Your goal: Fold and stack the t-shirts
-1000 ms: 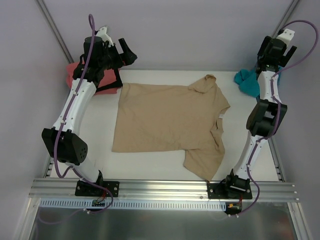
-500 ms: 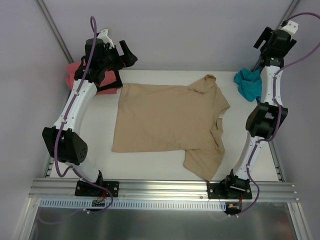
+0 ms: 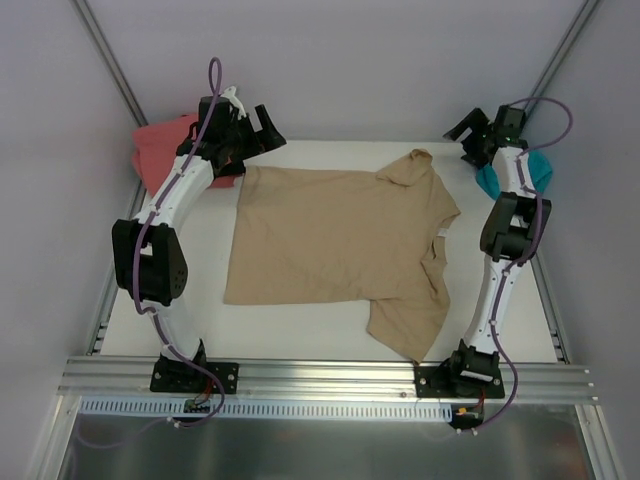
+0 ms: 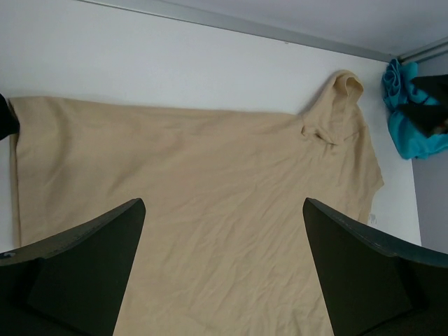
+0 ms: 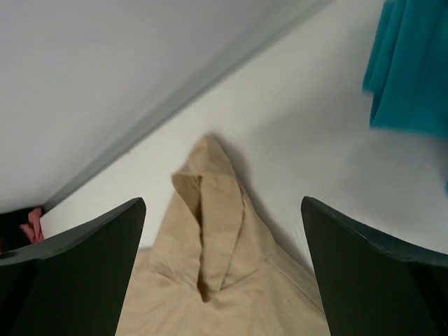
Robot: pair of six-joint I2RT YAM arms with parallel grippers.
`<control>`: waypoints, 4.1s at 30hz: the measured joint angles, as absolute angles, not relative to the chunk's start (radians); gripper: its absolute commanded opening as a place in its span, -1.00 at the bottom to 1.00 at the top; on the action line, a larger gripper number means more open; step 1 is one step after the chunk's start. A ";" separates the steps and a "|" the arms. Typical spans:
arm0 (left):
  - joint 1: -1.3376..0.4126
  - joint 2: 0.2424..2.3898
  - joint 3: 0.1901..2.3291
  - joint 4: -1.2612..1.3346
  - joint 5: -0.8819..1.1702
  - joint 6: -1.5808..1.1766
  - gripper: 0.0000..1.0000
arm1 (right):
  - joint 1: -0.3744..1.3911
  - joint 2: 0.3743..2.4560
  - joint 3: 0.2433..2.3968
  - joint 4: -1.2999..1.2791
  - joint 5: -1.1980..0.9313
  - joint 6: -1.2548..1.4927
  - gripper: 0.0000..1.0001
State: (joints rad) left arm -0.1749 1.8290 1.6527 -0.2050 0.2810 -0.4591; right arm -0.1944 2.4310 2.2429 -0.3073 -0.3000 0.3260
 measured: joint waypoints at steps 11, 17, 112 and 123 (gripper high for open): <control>-0.175 1.836 1.653 -0.191 0.306 -0.464 0.97 | -0.171 2.561 2.215 -0.299 -0.487 0.495 0.67; -0.175 1.836 1.653 -0.192 0.307 -0.460 0.97 | -0.151 2.562 2.223 -0.260 -0.507 0.524 0.58; -0.168 1.859 1.731 -0.291 0.315 -0.375 0.98 | -0.136 2.667 2.292 -0.123 -0.453 0.677 -0.99; -0.155 1.859 1.697 -0.276 0.306 -0.375 0.97 | -0.136 2.667 2.294 -0.122 -0.452 0.677 -0.99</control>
